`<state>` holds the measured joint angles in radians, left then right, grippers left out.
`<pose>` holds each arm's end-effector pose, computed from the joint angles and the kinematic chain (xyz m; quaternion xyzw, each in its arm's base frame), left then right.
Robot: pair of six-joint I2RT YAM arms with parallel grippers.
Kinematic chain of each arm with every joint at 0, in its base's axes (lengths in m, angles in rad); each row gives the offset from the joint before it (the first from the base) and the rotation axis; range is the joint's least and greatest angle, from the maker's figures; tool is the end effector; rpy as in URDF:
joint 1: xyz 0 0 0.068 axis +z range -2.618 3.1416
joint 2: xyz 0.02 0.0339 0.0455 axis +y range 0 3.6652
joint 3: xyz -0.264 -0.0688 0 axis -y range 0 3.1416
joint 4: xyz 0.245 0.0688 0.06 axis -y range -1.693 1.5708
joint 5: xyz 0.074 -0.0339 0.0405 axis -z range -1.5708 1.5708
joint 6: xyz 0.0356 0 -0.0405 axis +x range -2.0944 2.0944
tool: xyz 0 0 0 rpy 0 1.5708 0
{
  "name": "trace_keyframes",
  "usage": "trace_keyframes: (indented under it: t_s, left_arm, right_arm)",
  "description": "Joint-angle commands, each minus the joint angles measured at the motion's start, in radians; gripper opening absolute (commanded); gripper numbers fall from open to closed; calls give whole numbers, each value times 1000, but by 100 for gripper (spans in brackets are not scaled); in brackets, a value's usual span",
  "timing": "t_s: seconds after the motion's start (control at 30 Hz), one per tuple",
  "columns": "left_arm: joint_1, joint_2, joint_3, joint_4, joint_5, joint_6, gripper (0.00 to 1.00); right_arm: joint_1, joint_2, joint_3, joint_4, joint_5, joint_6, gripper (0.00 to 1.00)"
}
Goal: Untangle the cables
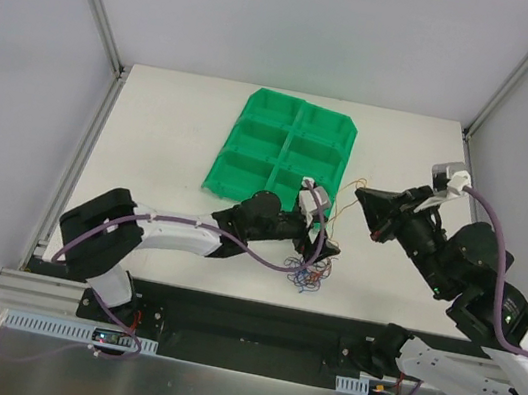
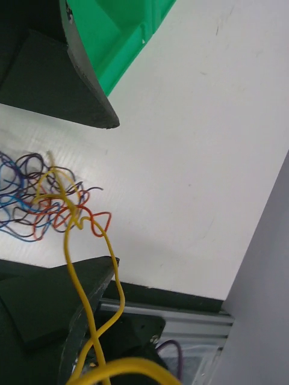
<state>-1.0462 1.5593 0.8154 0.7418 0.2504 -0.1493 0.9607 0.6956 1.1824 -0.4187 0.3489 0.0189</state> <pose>0.1658 -0.3042 0.2555 0.3840 0.5946 -0.4675 0.5296 0.0747 0.0857 0.4576 -0.1920 0.6566 0.2340 0.6908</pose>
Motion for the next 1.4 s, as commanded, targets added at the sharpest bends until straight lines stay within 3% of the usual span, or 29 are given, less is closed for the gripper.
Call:
trace_keyframes:
  t_s: [0.0, 0.13, 0.3, 0.43, 0.53, 0.87, 0.97, 1.03, 1.17, 1.2, 1.3, 1.37]
  left_arm:
    - [-2, 76, 102, 179, -132, -5, 83]
    - [-2, 104, 165, 7, -357, -62, 50]
    - [3, 47, 53, -79, -522, -56, 37]
    - [43, -14, -13, -281, -641, -126, 22]
    - [110, -85, -82, -419, -675, -226, 18]
    - [170, -395, -387, -492, -744, -369, 12]
    - [172, -493, -420, -483, -702, -339, 15]
    - [172, -563, -450, -417, -589, -279, 25]
    - [172, -669, -506, -158, -212, -150, 69]
    - [172, -673, -495, -107, -135, -135, 75]
    - [167, -606, -415, -58, 54, -90, 82]
    - [161, -526, -354, -24, 102, -69, 83]
  right_arm:
    - [-2, -4, 48, 87, -88, 59, 1]
    - [0, 8, 71, 100, -139, 79, 1]
    - [0, 16, 134, 132, -220, 87, 1]
    - [0, 21, 190, 152, -212, 52, 1]
    - [0, 28, 226, 176, -218, 18, 1]
    - [0, 68, 341, 212, -186, -88, 1]
    - [0, 84, 338, 213, -163, -93, 1]
    - [0, 96, 330, 213, -166, -86, 1]
    - [0, 111, 313, 221, -168, -74, 1]
    - [-2, 114, 312, 222, -168, -70, 1]
    - [-2, 108, 306, 225, -169, -65, 1]
    - [0, 102, 293, 233, -165, -65, 1]
